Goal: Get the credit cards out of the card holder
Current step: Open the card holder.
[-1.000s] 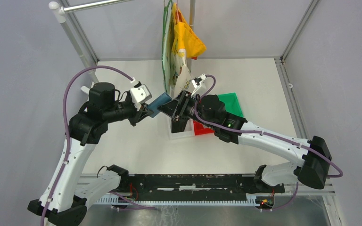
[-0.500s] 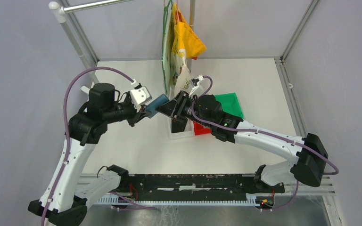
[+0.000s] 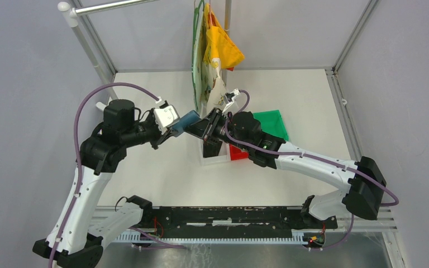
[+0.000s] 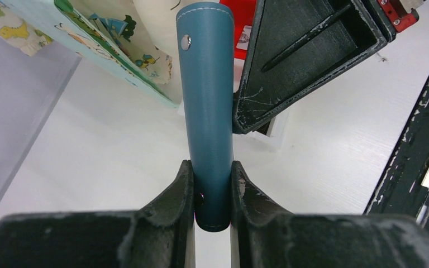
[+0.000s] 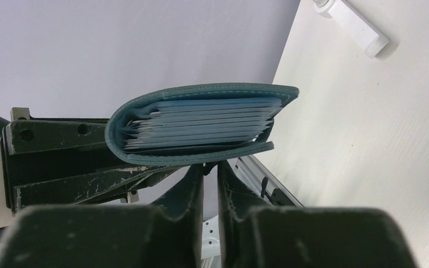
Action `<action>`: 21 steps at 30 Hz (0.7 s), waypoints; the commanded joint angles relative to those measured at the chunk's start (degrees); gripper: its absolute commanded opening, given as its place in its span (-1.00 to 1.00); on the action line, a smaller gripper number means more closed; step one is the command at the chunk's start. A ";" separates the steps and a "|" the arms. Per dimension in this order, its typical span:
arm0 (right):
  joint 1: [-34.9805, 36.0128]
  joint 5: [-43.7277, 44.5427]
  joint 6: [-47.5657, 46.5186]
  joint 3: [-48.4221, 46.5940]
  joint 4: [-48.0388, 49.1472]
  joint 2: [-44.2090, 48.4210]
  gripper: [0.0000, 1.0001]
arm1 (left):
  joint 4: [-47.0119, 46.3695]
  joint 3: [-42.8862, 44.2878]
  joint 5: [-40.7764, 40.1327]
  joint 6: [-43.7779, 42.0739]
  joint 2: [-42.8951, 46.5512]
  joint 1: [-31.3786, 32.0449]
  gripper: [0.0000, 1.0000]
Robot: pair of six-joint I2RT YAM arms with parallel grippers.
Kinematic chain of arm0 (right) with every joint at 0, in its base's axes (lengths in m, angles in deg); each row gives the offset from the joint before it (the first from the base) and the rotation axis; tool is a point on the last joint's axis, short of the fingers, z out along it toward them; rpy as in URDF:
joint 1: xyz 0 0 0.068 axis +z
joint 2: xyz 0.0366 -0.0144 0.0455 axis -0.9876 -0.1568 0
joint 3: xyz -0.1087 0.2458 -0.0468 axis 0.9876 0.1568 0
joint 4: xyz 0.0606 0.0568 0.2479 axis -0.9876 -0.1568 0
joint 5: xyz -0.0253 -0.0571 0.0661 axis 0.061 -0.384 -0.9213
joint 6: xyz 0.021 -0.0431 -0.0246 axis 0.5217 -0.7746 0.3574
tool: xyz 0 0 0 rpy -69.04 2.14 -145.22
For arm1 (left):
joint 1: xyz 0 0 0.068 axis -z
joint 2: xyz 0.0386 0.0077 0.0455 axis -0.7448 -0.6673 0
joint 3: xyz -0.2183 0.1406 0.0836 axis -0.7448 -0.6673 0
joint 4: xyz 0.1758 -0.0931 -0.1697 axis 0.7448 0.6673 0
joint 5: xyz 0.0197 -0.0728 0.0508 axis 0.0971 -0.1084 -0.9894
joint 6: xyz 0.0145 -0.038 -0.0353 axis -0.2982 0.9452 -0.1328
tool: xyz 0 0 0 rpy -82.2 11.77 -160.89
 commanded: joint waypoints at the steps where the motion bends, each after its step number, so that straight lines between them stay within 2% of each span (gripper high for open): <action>1: -0.43 2.45 0.14 -1.24 1.74 -1.02 -0.86 | -6.29 0.46 6.26 -1.50 2.47 1.02 -0.96; 3: -0.43 3.13 0.02 -0.08 1.69 -0.37 -1.00 | -6.70 0.66 6.15 -1.04 2.42 1.00 -0.96; 11: -0.44 5.53 -0.90 4.11 1.66 1.38 -1.00 | -8.34 0.16 5.23 0.54 2.81 1.02 -0.97; 17: -0.25 8.17 -5.52 6.12 0.85 5.10 -0.99 | -8.61 0.11 4.88 2.25 2.73 0.98 -0.97; 18: -0.26 8.38 -7.35 6.63 0.64 5.96 -0.84 | -8.66 0.26 4.91 2.70 2.49 0.98 -0.96; 20: -0.26 8.99 -10.88 8.17 1.09 8.50 -0.24 | -8.62 0.56 5.28 3.78 2.06 1.03 -0.96; 21: -0.26 9.26 -12.88 9.01 1.62 9.62 -0.03 | -8.51 0.73 5.74 4.44 1.79 0.99 -0.96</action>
